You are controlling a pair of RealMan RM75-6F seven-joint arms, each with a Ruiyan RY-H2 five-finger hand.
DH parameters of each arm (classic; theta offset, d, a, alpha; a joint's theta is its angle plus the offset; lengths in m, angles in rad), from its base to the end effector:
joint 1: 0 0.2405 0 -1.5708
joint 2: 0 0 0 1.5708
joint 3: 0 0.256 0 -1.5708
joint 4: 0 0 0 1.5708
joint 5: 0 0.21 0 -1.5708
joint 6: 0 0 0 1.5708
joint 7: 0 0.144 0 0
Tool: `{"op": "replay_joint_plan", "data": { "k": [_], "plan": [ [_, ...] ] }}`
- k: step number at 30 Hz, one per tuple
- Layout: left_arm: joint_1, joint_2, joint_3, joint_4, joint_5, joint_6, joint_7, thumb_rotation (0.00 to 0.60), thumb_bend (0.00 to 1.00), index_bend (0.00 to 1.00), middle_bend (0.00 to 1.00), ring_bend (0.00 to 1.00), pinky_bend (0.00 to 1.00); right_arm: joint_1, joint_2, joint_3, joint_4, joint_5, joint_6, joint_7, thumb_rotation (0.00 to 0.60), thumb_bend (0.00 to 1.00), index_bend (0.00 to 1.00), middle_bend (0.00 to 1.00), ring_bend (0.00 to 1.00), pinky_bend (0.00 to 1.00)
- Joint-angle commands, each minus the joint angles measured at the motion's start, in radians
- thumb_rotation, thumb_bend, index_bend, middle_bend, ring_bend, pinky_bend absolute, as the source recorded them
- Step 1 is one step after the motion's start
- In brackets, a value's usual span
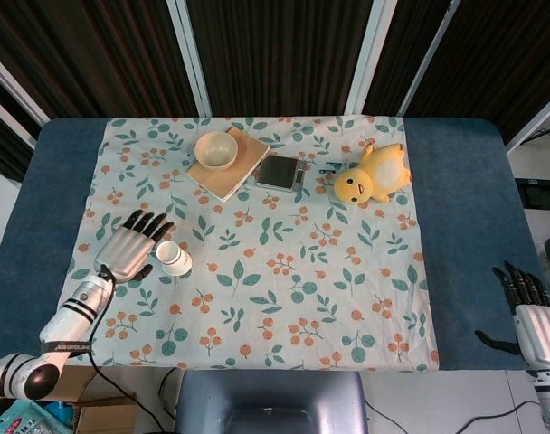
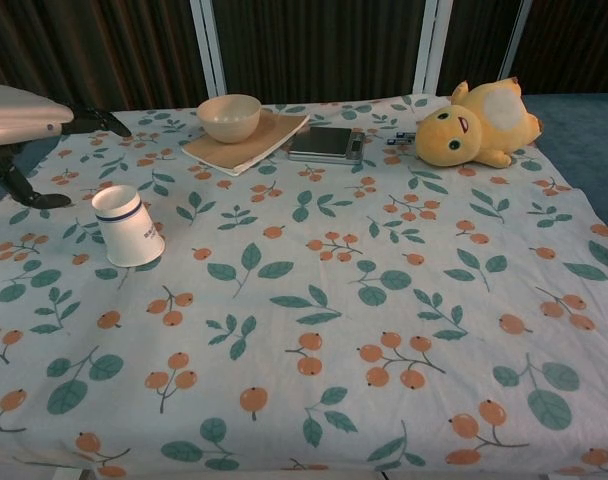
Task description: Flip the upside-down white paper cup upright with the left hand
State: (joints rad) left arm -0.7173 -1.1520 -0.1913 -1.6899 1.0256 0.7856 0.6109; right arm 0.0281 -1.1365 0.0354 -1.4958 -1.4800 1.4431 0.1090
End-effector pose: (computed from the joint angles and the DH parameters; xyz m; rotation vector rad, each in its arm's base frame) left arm -0.1811 0.3511 0.0827 -1.9702 -0.6763 -0.5519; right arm -0.3483 -0.1600 0.1599 1.3432 -0.9938 0.8274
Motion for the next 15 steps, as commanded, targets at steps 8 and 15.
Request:
{"op": "replay_joint_plan", "data": {
  "k": [8, 15],
  "plan": [
    [-0.152, -0.072, 0.087, 0.023, -0.189, -0.046, 0.154, 0.6, 0.31, 0.0, 0.0, 0.0, 0.0, -0.003, -0.007, -0.006, 0.013, 0.004, -0.008, 0.007, 0.6, 0.14, 0.0, 0.0, 0.0, 0.0],
    [-0.231, -0.124, 0.158, 0.068, -0.311, 0.01, 0.279, 0.6, 0.31, 0.0, 0.0, 0.0, 0.0, 0.001, -0.009, -0.003, 0.02, 0.011, -0.017, 0.013, 0.6, 0.14, 0.0, 0.0, 0.0, 0.0]
  ]
}}
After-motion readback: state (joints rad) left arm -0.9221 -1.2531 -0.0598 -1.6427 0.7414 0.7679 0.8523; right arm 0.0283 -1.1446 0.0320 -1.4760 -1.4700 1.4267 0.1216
